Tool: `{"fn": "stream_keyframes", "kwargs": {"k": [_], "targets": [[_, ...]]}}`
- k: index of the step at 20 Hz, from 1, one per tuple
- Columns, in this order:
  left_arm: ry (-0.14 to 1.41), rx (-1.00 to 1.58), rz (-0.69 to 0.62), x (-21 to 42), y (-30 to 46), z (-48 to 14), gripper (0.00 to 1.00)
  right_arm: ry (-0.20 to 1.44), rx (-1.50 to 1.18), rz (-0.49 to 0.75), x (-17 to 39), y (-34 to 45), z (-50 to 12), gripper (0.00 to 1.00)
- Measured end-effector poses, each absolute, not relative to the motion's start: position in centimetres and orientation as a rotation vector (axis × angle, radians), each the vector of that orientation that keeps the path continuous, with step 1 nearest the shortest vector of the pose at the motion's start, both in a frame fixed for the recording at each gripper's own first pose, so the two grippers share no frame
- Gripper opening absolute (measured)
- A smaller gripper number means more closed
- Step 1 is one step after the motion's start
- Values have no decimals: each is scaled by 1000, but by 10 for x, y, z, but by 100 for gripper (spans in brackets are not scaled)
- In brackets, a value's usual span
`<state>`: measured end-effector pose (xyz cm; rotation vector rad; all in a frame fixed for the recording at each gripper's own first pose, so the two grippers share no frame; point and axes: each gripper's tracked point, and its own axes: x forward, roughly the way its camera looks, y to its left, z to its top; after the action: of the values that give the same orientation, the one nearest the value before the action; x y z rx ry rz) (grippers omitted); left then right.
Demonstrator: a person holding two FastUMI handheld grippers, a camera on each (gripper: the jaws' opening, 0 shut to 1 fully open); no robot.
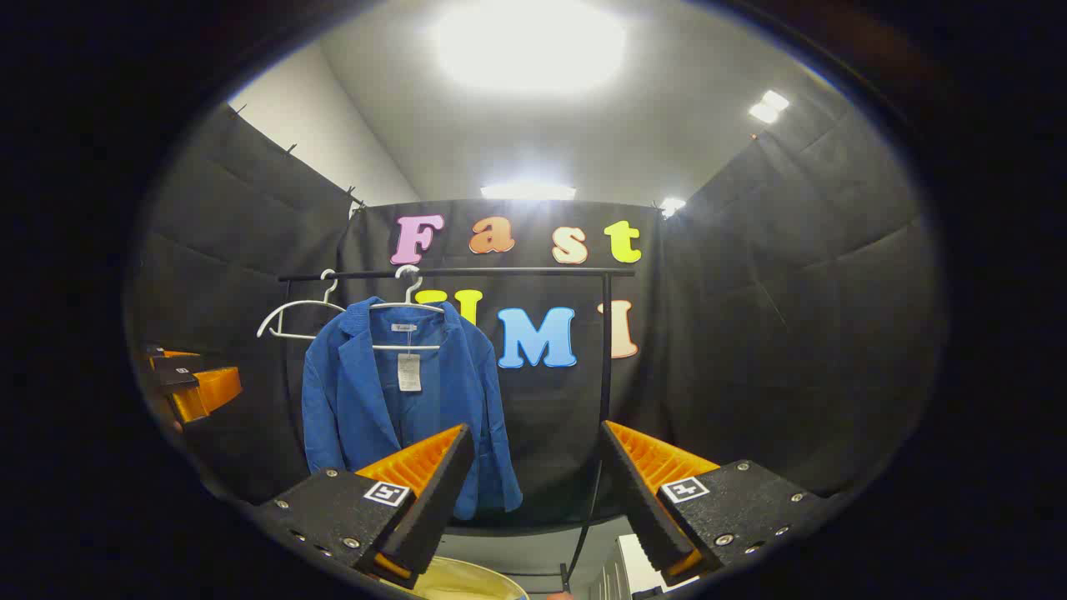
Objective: Grasp the clothes on the hanger with both hands and then place them into the laundry hamper below.
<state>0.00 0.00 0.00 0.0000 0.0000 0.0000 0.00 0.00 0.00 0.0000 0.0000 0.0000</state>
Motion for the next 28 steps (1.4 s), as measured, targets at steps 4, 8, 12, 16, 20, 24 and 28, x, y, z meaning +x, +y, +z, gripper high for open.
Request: {"fn": "stream_keyframes", "kwargs": {"k": [4,8,12,16,20,24,28], "targets": [[6,11,6,-3,10,-3,94,-4,-8,-17,-3,-4,0,93],[13,13,-7,-1,11,-8,94,-5,-10,-37,-6,-7,-2,93],[24,1,-14,7,16,-14,94,25,-9,-46,-5,-4,-11,93],[9,8,-29,16,26,-9,93,22,-13,-68,1,3,-8,93],[-5,4,-58,23,37,-5,95,-6,-23,-95,1,11,3,93],[-16,7,-94,30,45,5,93,-22,-46,-120,3,12,13,93],[-42,18,-103,39,41,20,94,-19,-44,-120,20,11,26,93]]}}
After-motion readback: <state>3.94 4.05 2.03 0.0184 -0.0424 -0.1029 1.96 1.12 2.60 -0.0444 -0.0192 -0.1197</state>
